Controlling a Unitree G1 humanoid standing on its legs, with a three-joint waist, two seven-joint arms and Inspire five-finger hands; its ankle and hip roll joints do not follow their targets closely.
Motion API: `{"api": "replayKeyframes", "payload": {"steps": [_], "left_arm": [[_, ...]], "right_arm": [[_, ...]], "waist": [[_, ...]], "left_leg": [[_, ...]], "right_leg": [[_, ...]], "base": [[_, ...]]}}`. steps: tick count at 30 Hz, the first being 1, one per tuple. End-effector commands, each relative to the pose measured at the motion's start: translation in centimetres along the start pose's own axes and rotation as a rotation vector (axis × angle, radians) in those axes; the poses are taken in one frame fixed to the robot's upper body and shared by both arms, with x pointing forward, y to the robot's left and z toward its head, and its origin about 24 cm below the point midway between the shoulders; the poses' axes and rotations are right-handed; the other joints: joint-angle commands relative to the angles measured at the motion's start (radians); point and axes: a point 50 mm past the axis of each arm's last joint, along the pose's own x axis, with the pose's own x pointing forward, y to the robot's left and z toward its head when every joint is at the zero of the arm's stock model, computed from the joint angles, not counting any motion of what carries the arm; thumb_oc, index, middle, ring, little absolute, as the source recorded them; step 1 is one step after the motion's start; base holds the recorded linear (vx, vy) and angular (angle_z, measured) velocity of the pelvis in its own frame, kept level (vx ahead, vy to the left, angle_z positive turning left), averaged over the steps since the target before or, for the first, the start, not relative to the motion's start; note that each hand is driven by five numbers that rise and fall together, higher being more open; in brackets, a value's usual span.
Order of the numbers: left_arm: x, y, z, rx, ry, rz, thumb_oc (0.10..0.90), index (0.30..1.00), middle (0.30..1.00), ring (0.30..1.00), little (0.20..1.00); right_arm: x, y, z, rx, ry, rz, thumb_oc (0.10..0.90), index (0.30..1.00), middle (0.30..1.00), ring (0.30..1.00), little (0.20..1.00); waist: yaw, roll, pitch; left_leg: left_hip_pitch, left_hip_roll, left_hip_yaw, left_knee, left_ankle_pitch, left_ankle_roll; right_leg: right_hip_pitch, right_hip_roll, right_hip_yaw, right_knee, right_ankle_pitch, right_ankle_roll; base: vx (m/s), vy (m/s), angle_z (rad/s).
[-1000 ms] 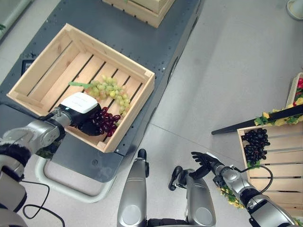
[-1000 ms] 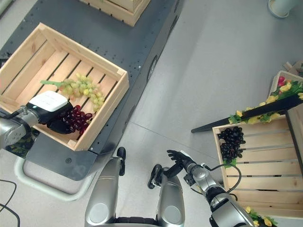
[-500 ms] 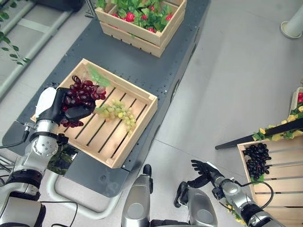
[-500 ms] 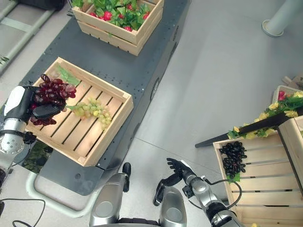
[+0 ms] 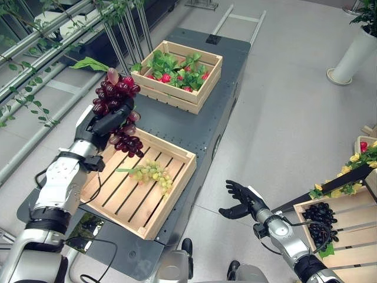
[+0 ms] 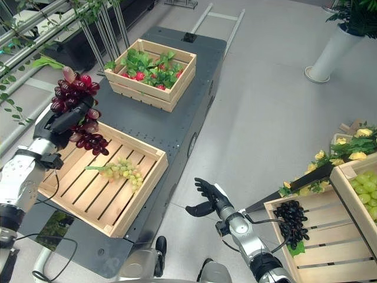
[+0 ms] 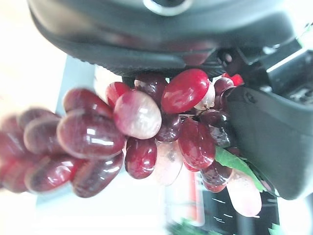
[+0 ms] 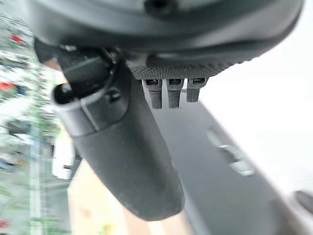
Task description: Pick up the fruits from the basket on one side to the basket on the other side
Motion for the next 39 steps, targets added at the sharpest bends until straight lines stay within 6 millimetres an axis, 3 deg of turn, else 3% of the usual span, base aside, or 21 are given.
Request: {"api": "replayKeyframes", "payload": {"steps": [1,2,5,6,8,10,16,18,19,21,26,33,39], "left_arm": [[2.2,0.1,6.2,-0.2,-0.324,0.012,0.4,0.3,0.3,0.3,0.3],[2.3,-0.1,6.3,-0.213,-0.328,0.005,0.4,0.3,0.3,0.3,0.3],[3.7,-2.3,7.0,-0.251,-0.347,-0.058,0.4,0.3,0.3,0.3,0.3],[4.2,-3.1,7.3,-0.255,-0.354,-0.089,0.4,0.3,0.3,0.3,0.3],[4.7,-3.7,7.7,-0.261,-0.36,-0.109,0.4,0.3,0.3,0.3,0.3],[5.6,-4.4,8.2,-0.259,-0.378,-0.145,0.4,0.3,0.3,0.3,0.3],[6.9,-6.5,9.3,-0.221,-0.389,-0.223,0.4,0.3,0.3,0.3,0.3],[7.5,-7.7,10.0,-0.201,-0.393,-0.265,0.4,0.3,0.3,0.3,0.3],[7.6,-7.7,10.1,-0.201,-0.394,-0.266,0.4,0.3,0.3,0.3,0.3],[8.4,-8.4,10.6,-0.188,-0.395,-0.285,0.4,0.3,0.3,0.3,0.3],[9.6,-9.3,11.2,-0.152,-0.381,-0.276,0.4,0.3,0.3,0.3,0.3],[10.5,-11.1,12.1,-0.117,-0.392,-0.308,0.4,0.3,0.3,0.3,0.3],[11.1,-12.9,13.0,-0.107,-0.414,-0.335,0.4,0.3,0.3,0.3,0.3]], "right_arm": [[0.1,-0.3,2.5,0.081,-0.118,0.045,0.8,0.9,0.9,0.9,0.9],[0.2,-0.3,2.8,0.087,-0.127,0.058,0.8,0.9,0.9,0.9,0.9],[0.9,-0.2,6.2,0.092,-0.217,0.128,0.8,0.9,0.9,0.9,0.9],[1.3,-0.4,8.4,0.091,-0.284,0.145,0.8,0.9,0.9,0.9,0.9],[1.6,-0.6,10.4,0.092,-0.33,0.152,0.8,0.9,0.9,0.9,0.9],[2.2,-0.6,13.6,0.132,-0.385,0.196,0.8,0.9,0.9,0.9,0.9],[3.2,-0.5,17.5,0.247,-0.391,0.248,0.8,0.9,0.9,0.9,0.9],[3.1,-0.3,20.5,0.266,-0.428,0.285,0.8,0.9,0.9,0.9,0.9],[3.2,-0.3,20.5,0.266,-0.429,0.285,0.8,0.9,0.9,0.9,0.9],[3.4,-0.1,23.7,0.273,-0.469,0.319,0.8,0.9,0.9,0.9,0.9],[3.7,-0.5,26.5,0.237,-0.492,0.285,0.8,0.9,0.9,0.9,0.9],[4.3,-0.5,27.6,0.319,-0.446,0.309,0.8,0.9,0.9,0.9,0.9],[4.9,1.1,28.4,0.379,-0.423,0.369,0.8,0.9,0.9,0.9,0.9]], "waist": [[-0.026,0.053,-0.116],[-0.028,0.053,-0.118],[-0.032,0.047,-0.137],[-0.033,0.044,-0.145],[-0.035,0.042,-0.153],[-0.042,0.041,-0.166],[-0.056,0.034,-0.192],[-0.068,0.029,-0.205],[-0.067,0.029,-0.204],[-0.073,0.024,-0.215],[-0.086,0.021,-0.237],[-0.095,0.019,-0.261],[-0.096,0.018,-0.274]], "left_leg": [[0.135,-0.051,-0.028,-0.15,-0.067,0.007],[0.138,-0.05,-0.027,-0.158,-0.064,0.005],[0.148,-0.044,-0.034,-0.209,-0.036,-0.011],[0.151,-0.042,-0.036,-0.23,-0.024,-0.018],[0.154,-0.042,-0.039,-0.25,-0.014,-0.023],[0.154,-0.041,-0.041,-0.275,0.001,-0.03],[0.156,-0.033,-0.029,-0.276,0.001,-0.036],[0.158,-0.028,-0.016,-0.276,-0.001,-0.041],[0.158,-0.028,-0.016,-0.276,-0.001,-0.041],[0.164,-0.025,-0.011,-0.276,-0.005,-0.046],[0.169,-0.019,0.009,-0.276,-0.008,-0.051],[0.171,-0.016,0.019,-0.276,-0.01,-0.055],[0.172,-0.012,0.025,-0.276,-0.013,-0.055]], "right_leg": [[-0.05,0.008,0.043,-0.052,0.128,-0.014],[-0.046,0.01,0.043,-0.06,0.129,-0.015],[-0.021,0.028,0.037,-0.123,0.131,-0.026],[-0.012,0.037,0.034,-0.145,0.134,-0.031],[-0.006,0.046,0.034,-0.163,0.138,-0.035],[0.001,0.058,0.035,-0.193,0.148,-0.04],[0.011,0.075,0.049,-0.214,0.148,-0.057],[0.014,0.084,0.06,-0.221,0.147,-0.064],[0.014,0.084,0.06,-0.222,0.147,-0.064],[0.023,0.091,0.07,-0.236,0.149,-0.07],[0.028,0.096,0.081,-0.251,0.155,-0.071],[0.034,0.1,0.089,-0.268,0.159,-0.072],[0.034,0.1,0.093,-0.271,0.157,-0.072]], "base": [[-0.02,-0.083,-0.05],[-0.02,-0.128,-0.17],[-0.04,-0.158,-0.17],[-0.06,-0.179,-0.07],[-0.05,-0.137,-0.07],[-0.06,-0.112,-0.1],[-0.01,-0.085,-0.11],[0.0,-0.089,-0.05],[0.0,-0.075,-0.08],[0.0,-0.066,-0.13],[-0.01,-0.035,-0.11],[-0.01,-0.014,-0.11],[-0.01,-0.002,-0.03]]}}
